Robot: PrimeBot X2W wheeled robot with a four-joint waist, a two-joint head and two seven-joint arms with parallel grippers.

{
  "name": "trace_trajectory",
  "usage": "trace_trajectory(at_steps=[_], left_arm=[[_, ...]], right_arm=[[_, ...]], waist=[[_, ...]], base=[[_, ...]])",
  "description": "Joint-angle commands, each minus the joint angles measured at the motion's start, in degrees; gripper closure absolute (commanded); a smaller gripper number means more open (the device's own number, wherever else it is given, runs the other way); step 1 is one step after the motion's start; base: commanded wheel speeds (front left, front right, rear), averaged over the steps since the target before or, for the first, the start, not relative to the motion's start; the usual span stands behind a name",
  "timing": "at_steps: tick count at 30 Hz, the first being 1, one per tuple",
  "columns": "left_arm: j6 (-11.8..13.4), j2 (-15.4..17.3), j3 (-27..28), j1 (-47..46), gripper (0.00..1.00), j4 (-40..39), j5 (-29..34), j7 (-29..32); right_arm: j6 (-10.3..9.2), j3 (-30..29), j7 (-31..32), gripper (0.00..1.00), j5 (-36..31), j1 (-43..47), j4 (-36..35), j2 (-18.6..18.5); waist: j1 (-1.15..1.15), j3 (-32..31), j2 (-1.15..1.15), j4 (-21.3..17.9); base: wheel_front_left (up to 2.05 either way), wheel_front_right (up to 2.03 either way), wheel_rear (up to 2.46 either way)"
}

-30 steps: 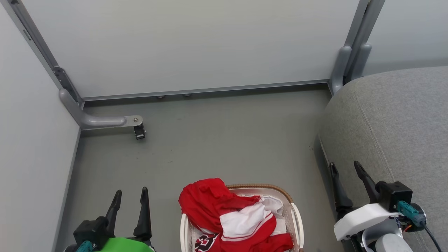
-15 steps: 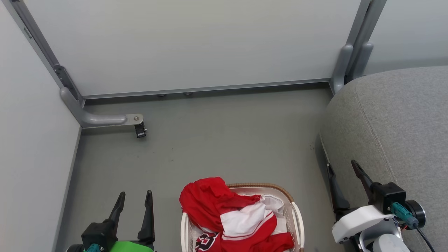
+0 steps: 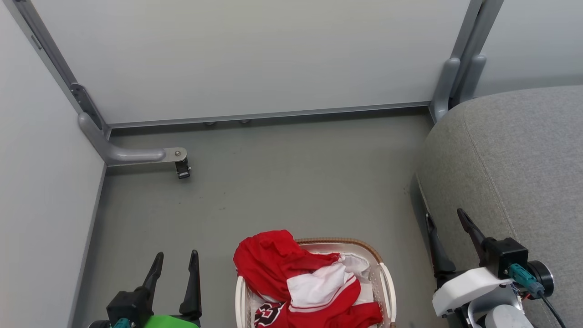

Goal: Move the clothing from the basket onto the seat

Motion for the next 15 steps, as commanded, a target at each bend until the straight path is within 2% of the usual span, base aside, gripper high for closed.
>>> trace_trajectory(at_steps=[1, 9, 15], left_arm=[[-0.02, 0.38, -0.03, -0.05, 0.00, 0.10, -0.32, -0.05], [-0.08, 0.37, -0.42, -0.46, 0.00, 0.09, -0.30, -0.04], [-0.19, 0.37, -2.20, -3.25, 0.00, 0.24, 0.78, -0.04]], right_arm=[[0.00, -0.07, -0.28, 0.00, -0.01, -0.11, 0.06, -0.34], [-0.01, -0.14, -0.28, 0.00, -0.04, -0.33, -0.40, -0.34], [-0.01, -0.66, -0.28, 0.00, -0.69, -2.02, -1.91, -0.34]], waist=[[0.00, 0.02, 0.67, 0.00], [0.00, 0.65, 0.67, -0.01], [0.00, 4.45, 0.67, 0.00]], base=[[0.00, 0.00, 0.00], [0.00, 0.00, 0.00], [0.00, 0.00, 0.00]])
